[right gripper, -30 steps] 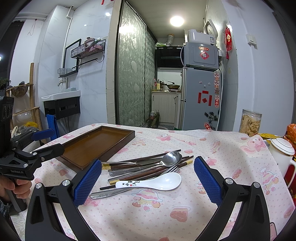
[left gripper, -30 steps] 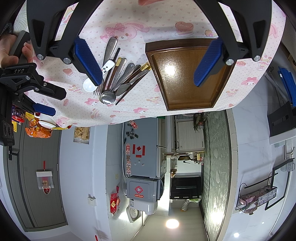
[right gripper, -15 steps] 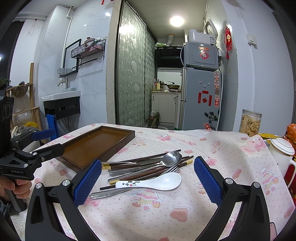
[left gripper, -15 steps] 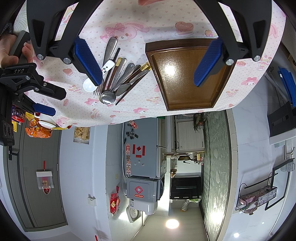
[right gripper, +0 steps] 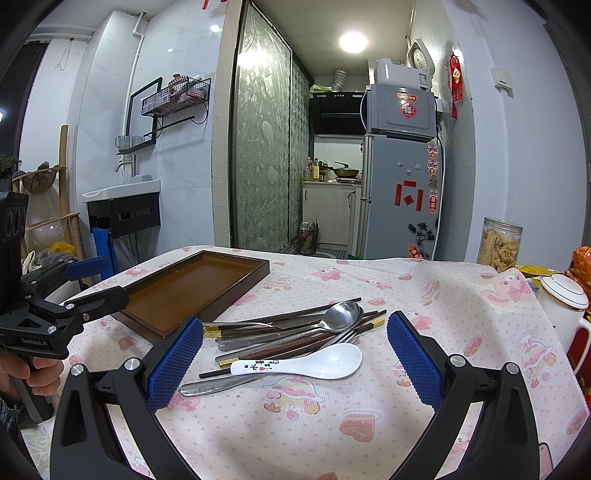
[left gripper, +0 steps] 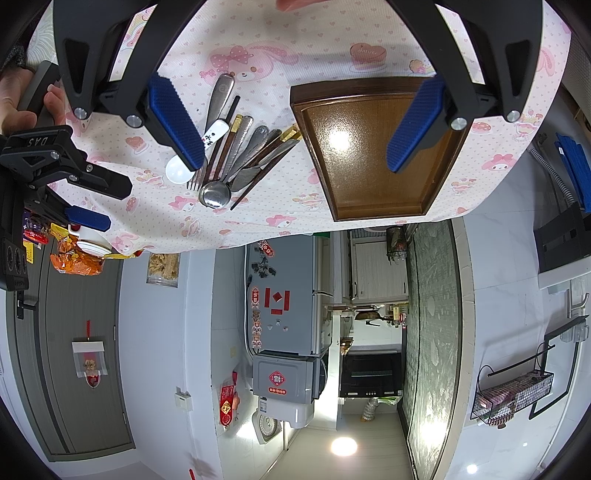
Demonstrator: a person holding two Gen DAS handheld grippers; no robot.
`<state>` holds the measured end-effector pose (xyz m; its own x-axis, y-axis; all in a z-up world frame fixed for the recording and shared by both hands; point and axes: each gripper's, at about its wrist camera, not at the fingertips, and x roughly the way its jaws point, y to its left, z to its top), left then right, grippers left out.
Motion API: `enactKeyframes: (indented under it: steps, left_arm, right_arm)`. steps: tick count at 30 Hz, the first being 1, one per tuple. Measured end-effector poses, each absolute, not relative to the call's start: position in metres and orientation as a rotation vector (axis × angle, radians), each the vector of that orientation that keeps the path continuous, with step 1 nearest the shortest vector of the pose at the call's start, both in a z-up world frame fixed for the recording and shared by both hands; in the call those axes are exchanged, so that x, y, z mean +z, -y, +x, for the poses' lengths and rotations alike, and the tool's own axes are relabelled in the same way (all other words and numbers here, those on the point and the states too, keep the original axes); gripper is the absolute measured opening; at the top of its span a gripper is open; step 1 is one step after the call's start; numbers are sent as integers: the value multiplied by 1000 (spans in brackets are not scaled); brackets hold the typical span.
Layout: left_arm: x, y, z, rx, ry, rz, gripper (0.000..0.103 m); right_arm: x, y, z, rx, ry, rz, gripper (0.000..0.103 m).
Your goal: Organize utensils
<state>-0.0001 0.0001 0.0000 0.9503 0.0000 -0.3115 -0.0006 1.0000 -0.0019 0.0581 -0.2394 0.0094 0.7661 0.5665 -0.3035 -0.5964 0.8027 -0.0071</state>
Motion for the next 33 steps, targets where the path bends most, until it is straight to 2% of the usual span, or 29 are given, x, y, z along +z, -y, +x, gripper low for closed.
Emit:
enactKeyframes:
  steps: [33]
  left_arm:
    - [-2, 2, 6, 12, -349, 1, 100]
  right_arm:
    - [9, 240, 57, 634, -301, -105, 100]
